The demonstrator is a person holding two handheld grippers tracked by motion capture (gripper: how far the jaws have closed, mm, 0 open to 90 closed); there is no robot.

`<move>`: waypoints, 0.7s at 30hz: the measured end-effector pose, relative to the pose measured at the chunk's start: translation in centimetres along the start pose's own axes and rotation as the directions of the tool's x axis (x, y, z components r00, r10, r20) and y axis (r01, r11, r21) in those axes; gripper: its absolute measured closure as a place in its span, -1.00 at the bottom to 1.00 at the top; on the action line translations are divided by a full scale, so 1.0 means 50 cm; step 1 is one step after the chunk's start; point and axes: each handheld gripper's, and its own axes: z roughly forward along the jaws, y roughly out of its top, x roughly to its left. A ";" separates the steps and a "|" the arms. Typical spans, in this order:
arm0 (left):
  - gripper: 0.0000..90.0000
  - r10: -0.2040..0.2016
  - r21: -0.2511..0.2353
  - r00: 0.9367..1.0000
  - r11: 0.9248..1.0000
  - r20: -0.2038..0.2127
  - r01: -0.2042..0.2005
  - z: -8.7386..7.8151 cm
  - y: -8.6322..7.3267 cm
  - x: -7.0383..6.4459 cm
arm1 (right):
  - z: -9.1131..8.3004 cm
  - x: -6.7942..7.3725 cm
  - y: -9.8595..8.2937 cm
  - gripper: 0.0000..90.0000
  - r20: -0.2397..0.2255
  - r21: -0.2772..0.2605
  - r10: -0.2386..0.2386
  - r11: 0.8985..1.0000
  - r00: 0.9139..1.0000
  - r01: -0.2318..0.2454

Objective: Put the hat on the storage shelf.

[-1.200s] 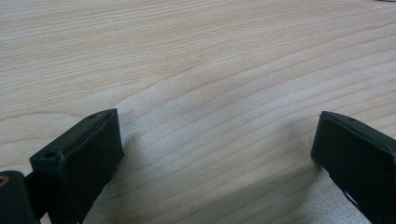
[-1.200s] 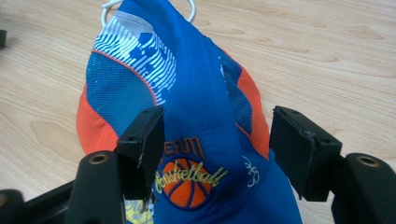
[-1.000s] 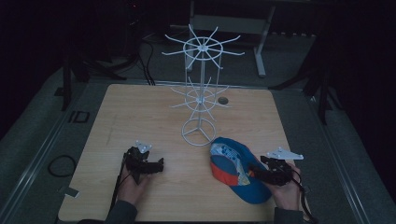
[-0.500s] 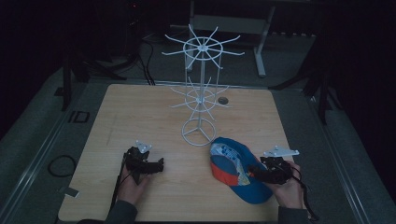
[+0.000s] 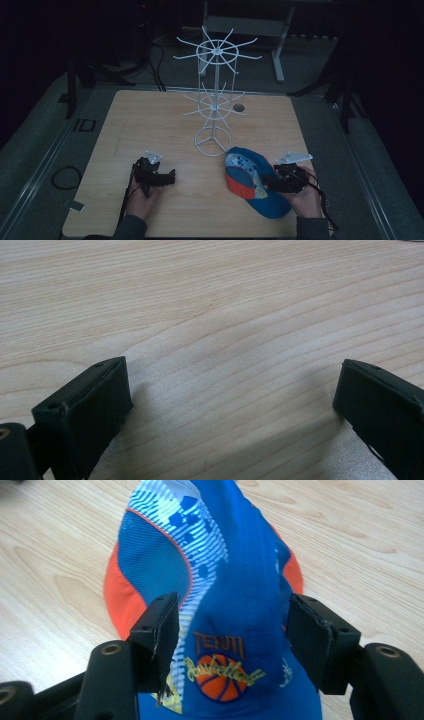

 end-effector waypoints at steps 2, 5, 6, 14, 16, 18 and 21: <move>-0.95 0.000 0.000 1.000 1.000 0.000 0.000 0.000 0.000 0.000 | -0.002 0.002 0.006 -0.16 -0.029 -0.004 0.000 1.000 1.000 0.000; -0.95 0.000 0.000 1.000 1.000 0.000 0.000 0.000 0.000 0.000 | -0.004 0.003 0.015 -0.16 -0.053 -0.003 -0.005 1.000 0.999 0.004; -0.95 0.000 0.000 1.000 1.000 0.000 0.000 0.000 0.000 0.000 | -0.005 0.003 0.018 -0.16 -0.052 0.001 -0.008 1.000 0.999 0.008; -0.95 0.000 0.000 1.000 1.000 0.000 0.000 0.000 0.000 0.000 | -0.009 0.001 0.038 -0.18 -0.045 0.020 -0.036 0.999 0.998 0.036; -0.95 0.000 0.000 1.000 1.000 0.000 0.000 0.000 0.000 0.000 | -0.008 0.000 0.044 -0.21 -0.045 0.022 -0.038 0.999 0.998 0.039; -0.95 0.000 0.000 1.000 1.000 0.000 0.000 0.000 0.000 0.000 | -0.006 -0.001 0.048 -0.23 -0.046 0.026 -0.037 0.999 0.998 0.038; -0.95 0.000 0.000 1.000 1.000 0.000 0.000 0.000 0.000 0.000 | -0.001 -0.004 0.055 -0.26 -0.042 0.042 -0.045 0.998 0.998 0.047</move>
